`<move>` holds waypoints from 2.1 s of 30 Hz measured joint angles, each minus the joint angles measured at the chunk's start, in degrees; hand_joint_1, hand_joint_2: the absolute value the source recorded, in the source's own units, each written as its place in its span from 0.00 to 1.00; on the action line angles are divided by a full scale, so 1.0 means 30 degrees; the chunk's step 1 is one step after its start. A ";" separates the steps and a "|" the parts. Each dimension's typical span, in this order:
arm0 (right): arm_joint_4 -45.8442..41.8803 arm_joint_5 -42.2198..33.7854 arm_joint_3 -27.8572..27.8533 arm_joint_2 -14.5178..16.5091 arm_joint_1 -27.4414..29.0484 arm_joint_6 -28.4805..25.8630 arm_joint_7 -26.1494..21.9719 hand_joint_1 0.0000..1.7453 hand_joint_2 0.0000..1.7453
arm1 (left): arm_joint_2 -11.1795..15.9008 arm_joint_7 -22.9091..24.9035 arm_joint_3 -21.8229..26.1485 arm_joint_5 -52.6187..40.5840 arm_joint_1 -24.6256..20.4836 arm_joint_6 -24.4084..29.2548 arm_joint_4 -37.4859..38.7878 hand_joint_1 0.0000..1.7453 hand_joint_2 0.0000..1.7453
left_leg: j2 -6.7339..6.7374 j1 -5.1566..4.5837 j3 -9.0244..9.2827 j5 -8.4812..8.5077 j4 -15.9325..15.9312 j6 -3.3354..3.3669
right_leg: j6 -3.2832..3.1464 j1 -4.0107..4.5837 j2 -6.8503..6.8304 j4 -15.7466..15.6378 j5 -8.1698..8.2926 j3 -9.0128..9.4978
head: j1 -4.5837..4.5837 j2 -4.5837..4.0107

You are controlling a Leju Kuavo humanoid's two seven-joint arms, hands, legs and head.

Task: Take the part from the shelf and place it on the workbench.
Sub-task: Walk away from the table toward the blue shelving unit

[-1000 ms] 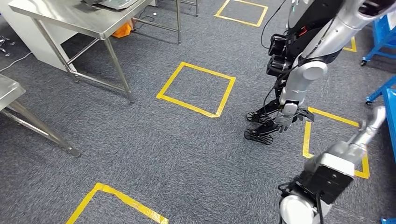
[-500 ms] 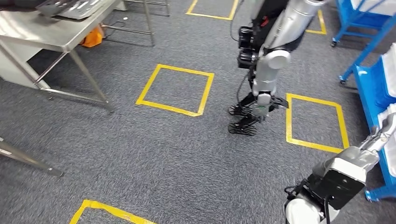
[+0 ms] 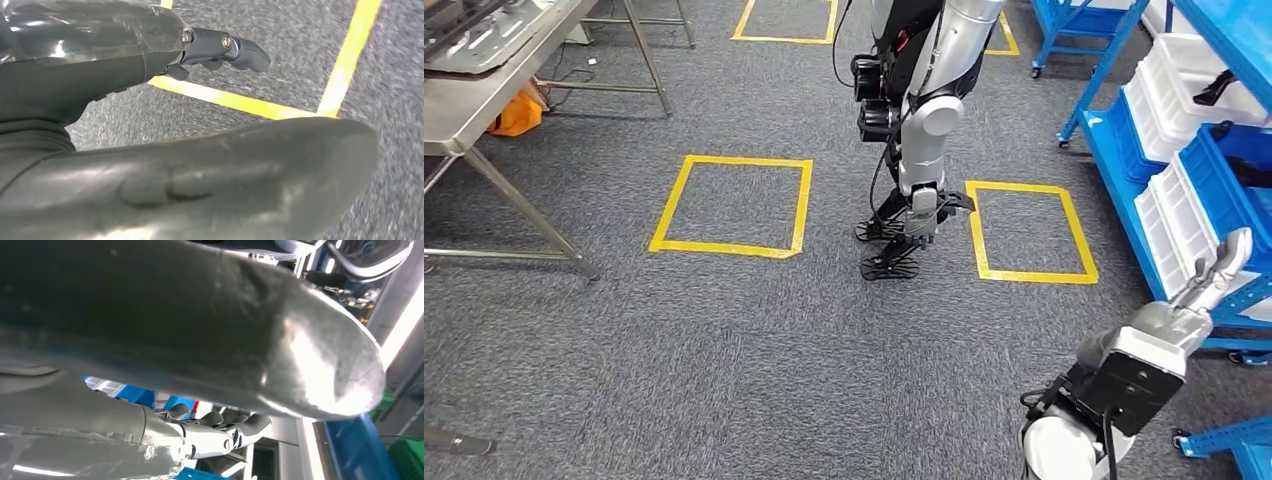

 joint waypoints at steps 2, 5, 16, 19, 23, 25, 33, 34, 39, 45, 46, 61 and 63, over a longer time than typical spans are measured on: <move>0.0004 0.0029 0.0000 0.0000 -0.0047 0.0000 0.0011 0.00 0.00 | 0.0004 -0.0002 0.0000 0.0011 0.0041 0.0004 0.0002 0.00 0.00 | 0.0468 -0.0037 0.0035 -0.0035 -0.0030 0.0091 | 0.0166 -0.0060 -0.0812 0.2401 -0.1138 -0.1193 | 0.0268 0.0000; 0.0013 0.0033 0.0000 0.0000 -0.0007 0.0000 0.0035 0.00 0.00 | 0.0007 -0.0002 0.0000 0.0042 0.0069 0.0007 0.0005 0.00 0.00 | 0.1180 -0.0054 0.0122 -0.0164 -0.0026 0.0082 | 0.0314 -0.0241 -0.1122 0.3572 -0.1071 -0.1881 | 0.0488 0.0000; 0.0007 0.0062 -0.0007 0.0015 -0.0036 0.0000 -0.0017 0.00 0.00 | -0.0007 0.0015 -0.0007 0.0029 -0.0014 0.0007 -0.0004 0.00 0.00 | 0.1089 0.0057 0.0139 -0.1900 0.1947 -0.0912 | -0.0696 0.0017 -0.1331 -0.1597 0.0987 0.0666 | 0.0307 0.0000; 0.0018 0.0040 -0.0013 0.0022 -0.0048 0.0000 -0.0075 0.00 0.00 | 0.0005 0.0040 -0.0009 0.0040 0.0076 0.0033 0.0000 0.00 0.00 | 0.0460 -0.0009 -0.1553 -0.2846 0.4973 -0.0853 | -0.0860 0.0116 -0.0652 -0.1588 0.0949 0.0731 | -0.0027 0.0000; 0.0036 0.0005 -0.0031 0.0022 -0.0044 0.0000 -0.0120 0.00 0.00 | 0.0018 0.0056 -0.0009 0.0033 0.0073 0.0058 0.0000 0.00 0.00 | -0.0365 -0.0074 -0.0831 -0.0432 0.1978 -0.0528 | -0.0830 0.0196 0.0423 -0.1461 0.0834 0.0859 | -0.0198 0.0000; 0.0035 -0.0038 -0.0035 0.0029 -0.0043 0.0000 -0.0160 0.00 0.00 | 0.0026 0.0064 -0.0009 0.0009 0.0061 0.0058 0.0000 0.00 0.00 | -0.1118 -0.0090 -0.0344 0.0123 0.0470 -0.0440 | -0.0686 0.0136 0.0847 -0.1352 0.0788 0.0757 | -0.0222 0.0000; 0.0007 -0.0113 -0.0118 0.0044 0.0083 0.0000 -0.0293 0.00 0.00 | 0.0015 0.0122 -0.0014 -0.0082 0.0083 0.0046 0.0000 0.00 0.00 | 0.0458 -0.0041 0.0018 0.0263 -0.0291 0.0114 | 0.0145 -0.0111 -0.0879 0.2633 -0.1303 -0.1288 | 0.0227 0.0000; 0.0007 -0.0117 -0.0135 0.0044 0.0115 0.0000 -0.0302 0.00 0.00 | 0.0015 0.0122 -0.0014 -0.0089 0.0100 0.0024 0.0000 0.00 0.00 | 0.0728 -0.0032 0.0018 0.0236 -0.0287 0.0093 | 0.0236 -0.0202 -0.0982 0.3457 -0.1516 -0.1728 | 0.0295 0.0000; 0.0007 -0.0120 -0.0208 0.0047 0.0182 0.0000 -0.0313 0.00 0.00 | 0.0024 0.0122 -0.0016 -0.0128 0.0082 -0.0056 0.0004 0.00 0.00 | 0.1814 0.0040 0.0263 -0.0072 -0.0198 -0.0352 | 0.0431 -0.0442 -0.2036 -0.0510 0.0647 0.0214 | 0.0659 0.0000; -0.0093 -0.0133 -0.0311 0.0107 0.0208 0.0000 -0.0344 0.00 0.00 | 0.0011 0.0118 -0.0042 -0.0162 -0.0028 -0.0073 0.0000 0.00 0.00 | 0.1692 0.0210 0.0492 -0.0864 0.0499 -0.1108 | -0.0446 -0.0215 -0.1476 -0.1399 0.0784 0.0663 | 0.0309 0.0000; -0.0122 -0.0139 -0.0319 0.0129 0.0203 0.0000 -0.0361 0.00 0.00 | 0.0007 0.0111 -0.0049 -0.0175 -0.0038 -0.0073 0.0000 0.00 0.00 | 0.1218 0.0220 0.0122 -0.1391 0.1396 -0.1139 | -0.0565 -0.0233 -0.1305 -0.1429 0.0804 0.0698 | 0.0193 0.0000; -0.0195 -0.0170 -0.0474 0.0197 0.0286 0.0000 -0.0455 0.00 0.00 | 0.0004 0.0047 -0.0171 -0.0206 -0.0006 -0.0078 0.0005 0.00 0.00 | -0.0222 -0.0133 0.0008 0.0340 -0.0381 0.0051 | -0.0170 0.0051 0.0347 -0.0319 0.0021 0.0254 | -0.0151 0.0000; -0.0200 -0.0182 -0.0481 0.0197 0.0292 0.0000 -0.0459 0.00 0.00 | 0.0005 0.0036 -0.0175 -0.0215 0.0041 -0.0084 0.0009 0.00 0.00 | 0.0318 -0.0141 0.0080 0.0318 -0.0445 0.0136 | -0.0009 -0.0019 -0.0676 0.1969 -0.1136 -0.0887 | 0.0117 0.0000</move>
